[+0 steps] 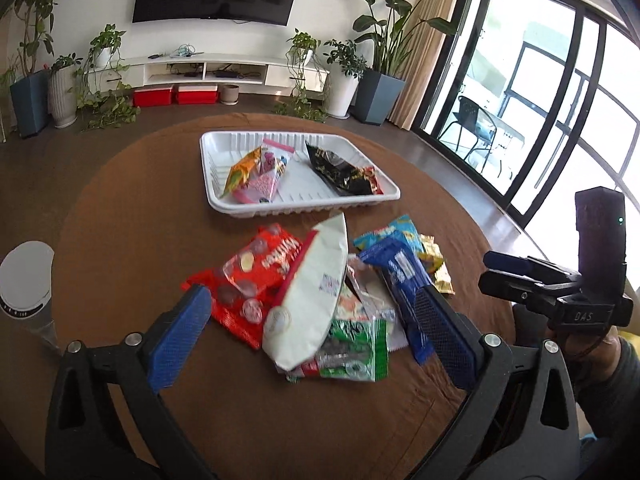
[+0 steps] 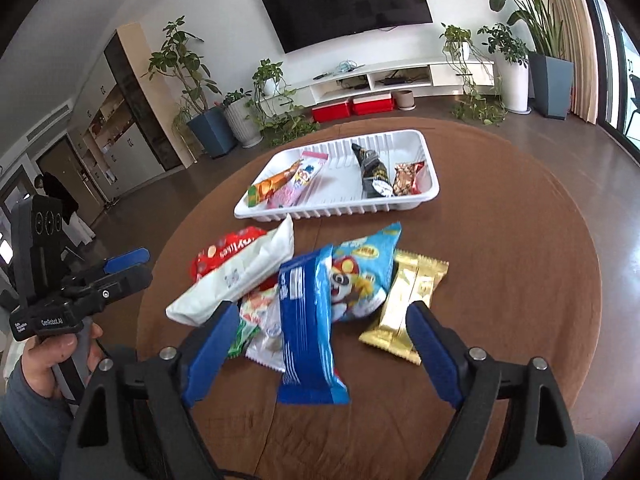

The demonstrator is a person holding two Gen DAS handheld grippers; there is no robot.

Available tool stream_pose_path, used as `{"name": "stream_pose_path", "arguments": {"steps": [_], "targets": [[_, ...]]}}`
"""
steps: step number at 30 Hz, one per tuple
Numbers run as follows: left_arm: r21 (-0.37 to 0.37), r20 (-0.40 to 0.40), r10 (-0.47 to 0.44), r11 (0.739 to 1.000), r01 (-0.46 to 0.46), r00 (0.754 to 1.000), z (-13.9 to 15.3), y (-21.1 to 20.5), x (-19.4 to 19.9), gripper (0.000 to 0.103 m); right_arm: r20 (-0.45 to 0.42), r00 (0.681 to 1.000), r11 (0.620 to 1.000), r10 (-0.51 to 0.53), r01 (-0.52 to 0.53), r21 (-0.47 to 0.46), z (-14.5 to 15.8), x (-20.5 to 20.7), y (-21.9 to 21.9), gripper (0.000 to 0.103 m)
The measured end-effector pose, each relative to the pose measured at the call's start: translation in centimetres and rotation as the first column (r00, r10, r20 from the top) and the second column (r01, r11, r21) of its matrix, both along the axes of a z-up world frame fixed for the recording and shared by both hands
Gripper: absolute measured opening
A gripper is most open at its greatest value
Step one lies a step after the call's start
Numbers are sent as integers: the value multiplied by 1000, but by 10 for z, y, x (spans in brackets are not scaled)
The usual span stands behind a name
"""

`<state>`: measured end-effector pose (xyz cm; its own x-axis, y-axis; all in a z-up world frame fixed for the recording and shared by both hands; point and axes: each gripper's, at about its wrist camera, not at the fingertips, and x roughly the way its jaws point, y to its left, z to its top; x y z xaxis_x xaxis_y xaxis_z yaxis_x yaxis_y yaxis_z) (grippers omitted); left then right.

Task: Organize snacks
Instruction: 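Move both tools back to the pile and approach the blue cake packet with the right tool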

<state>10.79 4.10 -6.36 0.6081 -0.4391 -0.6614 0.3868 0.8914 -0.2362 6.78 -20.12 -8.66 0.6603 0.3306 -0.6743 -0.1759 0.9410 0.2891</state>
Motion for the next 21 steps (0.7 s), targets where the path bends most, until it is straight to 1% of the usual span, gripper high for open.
{"name": "stream_pose_path", "arguments": {"steps": [3,5,7,12,14,18,21], "targets": [[-5,-38,-8,1000,8,999,-13,-7,-15,103,4,1000,998,4,-4,-59,-6,-5,8,85],[-11,-63,0,1000,0,998,-19,-10,-21,103,-5,1000,998,2,-2,-60,-8,-2,11,79],[-10,-73,1,1000,-1,997,-23,-15,-26,103,-14,1000,998,4,-5,-56,-11,-2,15,78],[14,-66,1,1000,0,998,-25,-23,-35,103,-45,999,998,28,-31,-55,-21,4,24,73],[13,-66,8,1000,-7,998,-23,-20,-33,103,-61,998,997,28,-32,-65,-24,7,28,69],[-1,-60,15,1000,-15,998,-19,-14,-32,103,-82,996,995,27,-35,-95,-29,15,36,66],[-4,-56,24,1000,-24,998,-17,-10,-31,102,-96,995,991,29,-41,-125,-34,19,43,60]]}}
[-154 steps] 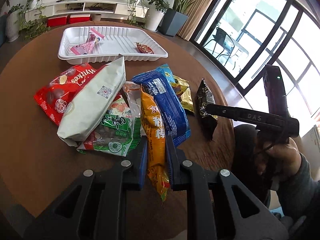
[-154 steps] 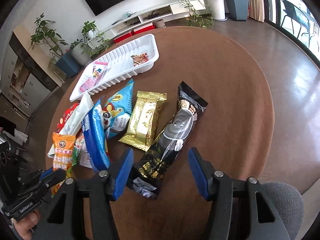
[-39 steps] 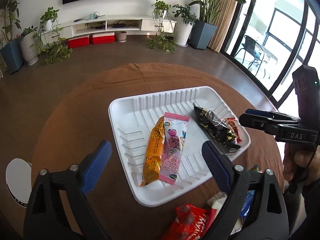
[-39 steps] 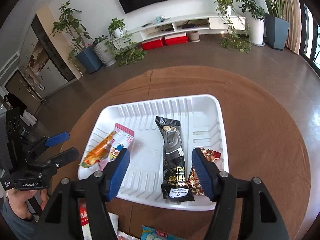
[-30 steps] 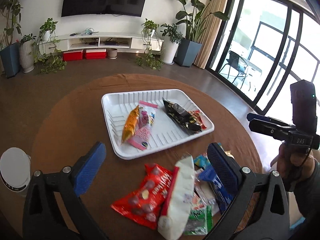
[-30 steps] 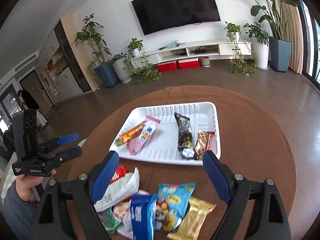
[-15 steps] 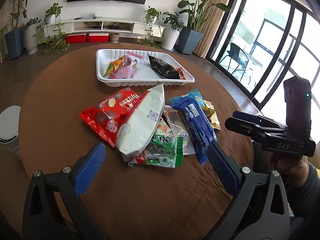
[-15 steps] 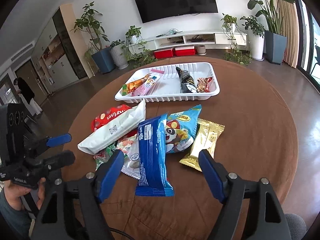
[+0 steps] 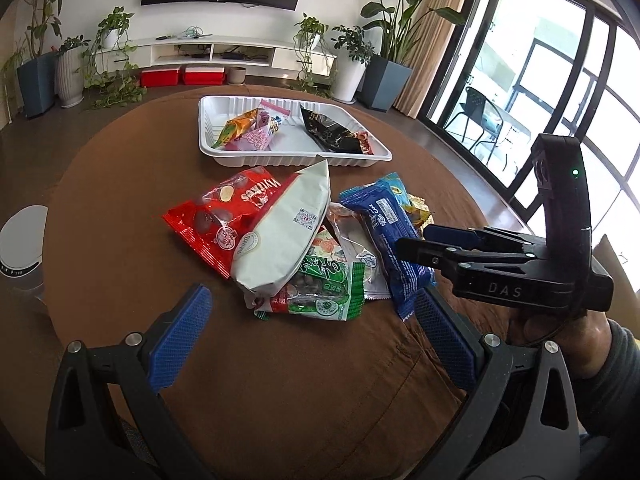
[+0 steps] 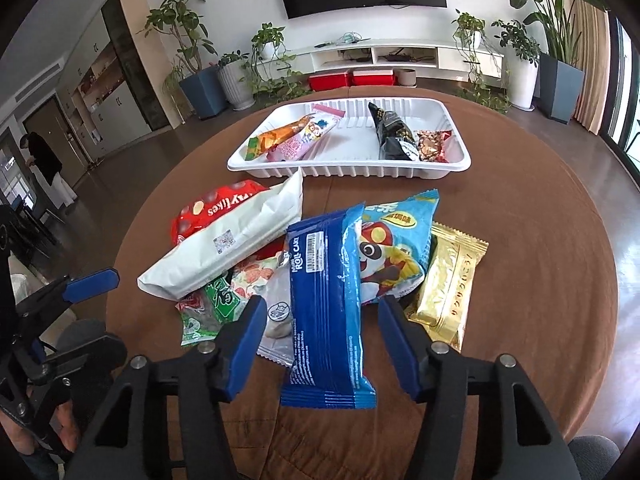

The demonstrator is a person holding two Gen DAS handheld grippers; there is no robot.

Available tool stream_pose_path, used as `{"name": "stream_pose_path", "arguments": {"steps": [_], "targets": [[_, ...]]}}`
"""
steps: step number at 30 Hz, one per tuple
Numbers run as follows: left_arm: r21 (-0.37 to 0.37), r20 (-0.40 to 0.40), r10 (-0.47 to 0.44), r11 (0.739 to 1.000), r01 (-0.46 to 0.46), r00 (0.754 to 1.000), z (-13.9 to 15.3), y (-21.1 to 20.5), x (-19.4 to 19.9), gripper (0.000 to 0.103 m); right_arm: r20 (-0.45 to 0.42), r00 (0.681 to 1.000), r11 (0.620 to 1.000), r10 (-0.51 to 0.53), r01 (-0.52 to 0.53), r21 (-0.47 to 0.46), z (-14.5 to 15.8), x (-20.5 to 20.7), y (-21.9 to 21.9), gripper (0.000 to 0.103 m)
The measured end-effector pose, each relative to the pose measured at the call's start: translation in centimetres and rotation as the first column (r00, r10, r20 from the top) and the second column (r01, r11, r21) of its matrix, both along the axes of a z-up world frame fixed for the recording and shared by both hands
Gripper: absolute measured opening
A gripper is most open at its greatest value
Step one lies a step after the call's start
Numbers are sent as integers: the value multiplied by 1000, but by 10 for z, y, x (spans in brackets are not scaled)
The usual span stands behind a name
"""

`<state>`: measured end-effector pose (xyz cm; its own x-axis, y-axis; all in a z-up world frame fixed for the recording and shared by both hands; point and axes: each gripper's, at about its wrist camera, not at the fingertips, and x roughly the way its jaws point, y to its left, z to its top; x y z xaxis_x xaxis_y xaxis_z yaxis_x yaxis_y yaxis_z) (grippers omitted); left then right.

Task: Organize snacks
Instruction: 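Move both tools back to the pile and approach the blue cake packet with the right tool, then grasp the white bag with the left tool while the right tool grasps the blue cake packet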

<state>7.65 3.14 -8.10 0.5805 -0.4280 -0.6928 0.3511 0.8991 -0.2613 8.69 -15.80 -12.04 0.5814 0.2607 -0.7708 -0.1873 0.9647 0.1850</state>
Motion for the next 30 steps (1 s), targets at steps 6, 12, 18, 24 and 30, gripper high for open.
{"name": "stream_pose_path", "arguments": {"steps": [6,12,18,24,30], "targets": [[3,10,16,1000,-16,1000,4,6,1,102,-15,1000,999,16,-16,-47,-9,4,7,54],[5,8,15,1000,-15,1000,3,8,2,102,-33,999,997,11,-14,-72,-13,7,7,46],[14,-1,20,1000,-20,1000,1,8,5,102,-51,999,997,15,-19,-81,-16,9,9,41],[39,4,9,999,-9,1000,3,4,9,102,-46,999,996,19,-23,-81,-14,7,10,31],[111,26,-27,994,24,999,11,-4,28,102,-45,999,999,16,-17,-28,-12,2,5,29]]}}
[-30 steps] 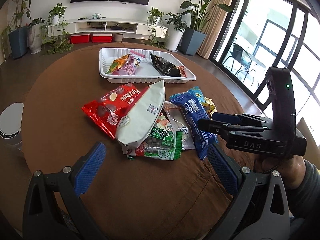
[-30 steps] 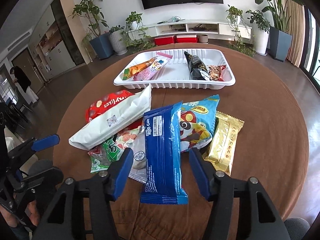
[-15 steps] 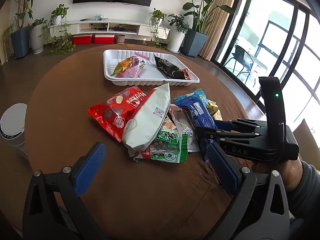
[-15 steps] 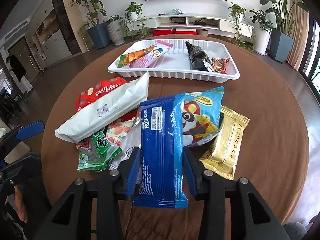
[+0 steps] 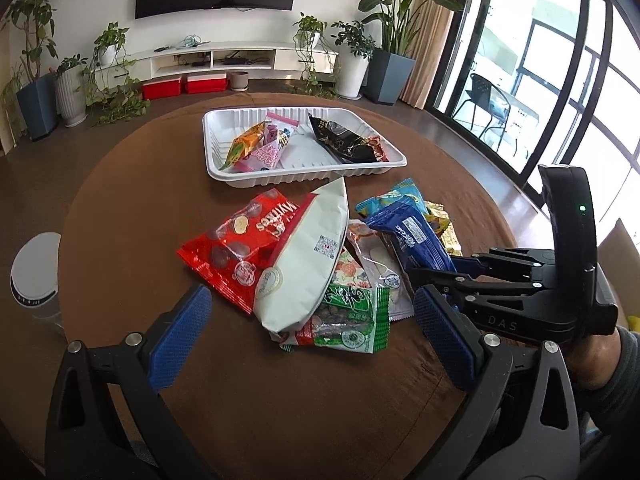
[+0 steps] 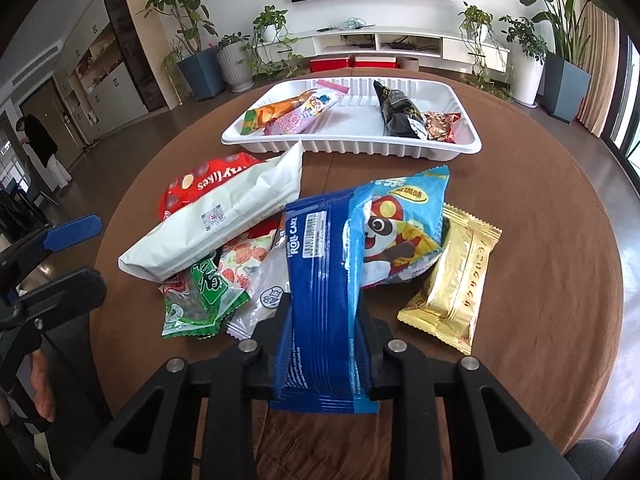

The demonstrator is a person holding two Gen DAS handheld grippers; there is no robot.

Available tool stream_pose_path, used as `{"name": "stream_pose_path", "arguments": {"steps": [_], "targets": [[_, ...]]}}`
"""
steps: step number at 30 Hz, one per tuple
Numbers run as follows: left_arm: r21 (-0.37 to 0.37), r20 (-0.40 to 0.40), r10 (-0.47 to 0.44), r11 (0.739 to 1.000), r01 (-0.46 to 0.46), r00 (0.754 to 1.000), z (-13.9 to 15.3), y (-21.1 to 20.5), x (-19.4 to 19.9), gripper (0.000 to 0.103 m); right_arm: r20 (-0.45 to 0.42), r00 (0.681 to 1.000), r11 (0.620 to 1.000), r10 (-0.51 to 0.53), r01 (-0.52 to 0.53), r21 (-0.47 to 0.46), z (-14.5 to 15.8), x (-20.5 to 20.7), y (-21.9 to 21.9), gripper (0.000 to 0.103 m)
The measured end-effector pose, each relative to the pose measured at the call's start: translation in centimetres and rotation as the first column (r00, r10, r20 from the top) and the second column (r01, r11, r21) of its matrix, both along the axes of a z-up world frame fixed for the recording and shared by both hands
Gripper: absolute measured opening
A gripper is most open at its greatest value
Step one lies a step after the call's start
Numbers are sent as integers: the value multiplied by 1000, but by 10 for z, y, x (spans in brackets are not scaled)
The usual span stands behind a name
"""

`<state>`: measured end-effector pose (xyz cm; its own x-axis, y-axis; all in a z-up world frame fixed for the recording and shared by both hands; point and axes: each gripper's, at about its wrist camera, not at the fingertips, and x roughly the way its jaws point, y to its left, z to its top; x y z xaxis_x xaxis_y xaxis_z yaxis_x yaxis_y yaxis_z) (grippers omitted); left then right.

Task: Organize snacks
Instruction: 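Grasp the white bag with the left tool while the right tool grasps the blue cake packet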

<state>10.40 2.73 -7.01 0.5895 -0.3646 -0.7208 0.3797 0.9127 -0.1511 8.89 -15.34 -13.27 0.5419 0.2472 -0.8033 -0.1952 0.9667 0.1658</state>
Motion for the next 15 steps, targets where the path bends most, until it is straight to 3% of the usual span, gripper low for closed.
{"name": "stream_pose_path", "arguments": {"steps": [2,6,7,15], "targets": [[53,7,-39,998,39,999,2,-9,11,100,-2,1000,1000,-8,8,30,1,-2,-4,29],[153,-69,-121,980,130,990,-10,-27,41,69,1,1000,997,-12,11,70,7,-6,-9,29],[163,-95,-137,975,151,986,-13,-30,50,65,4,1000,997,-13,12,78,9,-6,-11,29],[216,-224,-205,943,253,953,-32,-50,87,62,-5,999,990,-32,33,135,7,-7,-24,29]]}}
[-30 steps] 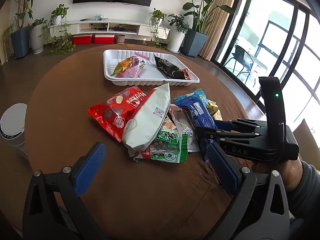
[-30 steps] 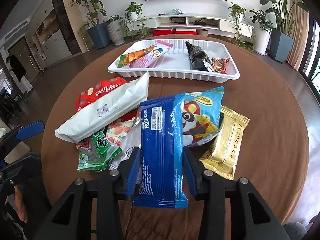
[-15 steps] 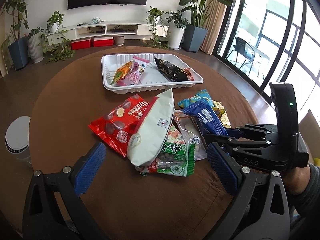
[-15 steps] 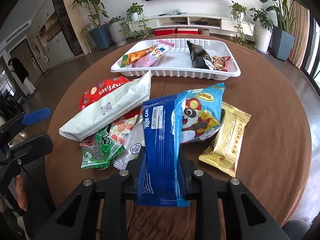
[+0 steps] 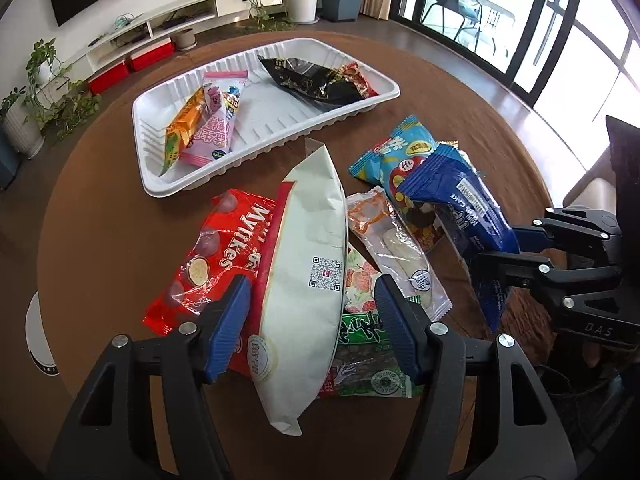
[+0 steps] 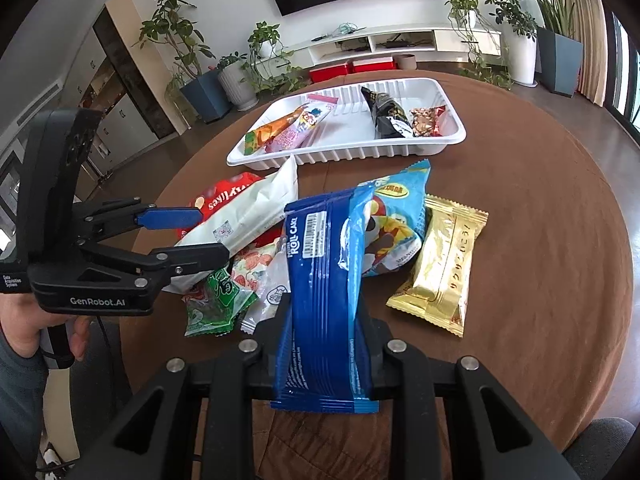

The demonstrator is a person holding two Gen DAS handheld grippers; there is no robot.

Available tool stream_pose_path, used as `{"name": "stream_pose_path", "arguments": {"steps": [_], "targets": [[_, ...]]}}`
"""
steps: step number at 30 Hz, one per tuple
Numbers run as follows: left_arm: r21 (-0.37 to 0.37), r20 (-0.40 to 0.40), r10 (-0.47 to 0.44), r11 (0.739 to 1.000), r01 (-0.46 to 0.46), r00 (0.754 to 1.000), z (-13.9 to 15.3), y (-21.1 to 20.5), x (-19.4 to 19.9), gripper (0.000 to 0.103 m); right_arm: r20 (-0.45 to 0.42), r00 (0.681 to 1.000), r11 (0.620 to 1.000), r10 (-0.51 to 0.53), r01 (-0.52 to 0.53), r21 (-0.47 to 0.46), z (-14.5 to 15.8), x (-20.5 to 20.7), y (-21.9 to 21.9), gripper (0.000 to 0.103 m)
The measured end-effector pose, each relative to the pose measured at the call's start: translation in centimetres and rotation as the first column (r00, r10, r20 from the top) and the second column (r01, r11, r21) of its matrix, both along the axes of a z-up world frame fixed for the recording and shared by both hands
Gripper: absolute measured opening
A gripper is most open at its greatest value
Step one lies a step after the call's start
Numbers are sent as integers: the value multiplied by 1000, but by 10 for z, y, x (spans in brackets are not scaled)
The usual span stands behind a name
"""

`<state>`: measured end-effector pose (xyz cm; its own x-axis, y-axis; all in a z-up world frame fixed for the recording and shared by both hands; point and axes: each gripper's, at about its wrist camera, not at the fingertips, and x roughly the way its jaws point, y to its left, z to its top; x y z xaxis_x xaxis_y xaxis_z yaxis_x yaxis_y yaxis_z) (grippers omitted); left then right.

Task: Organize snacks
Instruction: 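Grasp the white bag with the left tool while the right tool grasps the blue cake packet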

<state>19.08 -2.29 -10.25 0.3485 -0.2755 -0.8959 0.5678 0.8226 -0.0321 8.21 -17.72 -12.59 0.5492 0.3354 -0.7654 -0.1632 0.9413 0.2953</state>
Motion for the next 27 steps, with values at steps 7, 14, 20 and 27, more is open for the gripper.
{"name": "stream_pose_path", "arguments": {"steps": [7,14,20,27], "targets": [[30,-35,-20,999,21,999,-9,-10,8,62,-4,1000,1000,-9,9,22,-4,0,-8,29],[62,-39,-37,997,39,999,-10,-11,10,43,1,1000,1000,-14,14,26,-3,-2,-10,29],[136,8,-45,990,44,999,-9,-19,3,45,0,1000,1000,-11,11,23,-3,-3,-9,29],[198,36,-62,979,54,997,-12,-25,2,46,0,1000,1000,-13,13,23,-3,-3,-9,29]]}}
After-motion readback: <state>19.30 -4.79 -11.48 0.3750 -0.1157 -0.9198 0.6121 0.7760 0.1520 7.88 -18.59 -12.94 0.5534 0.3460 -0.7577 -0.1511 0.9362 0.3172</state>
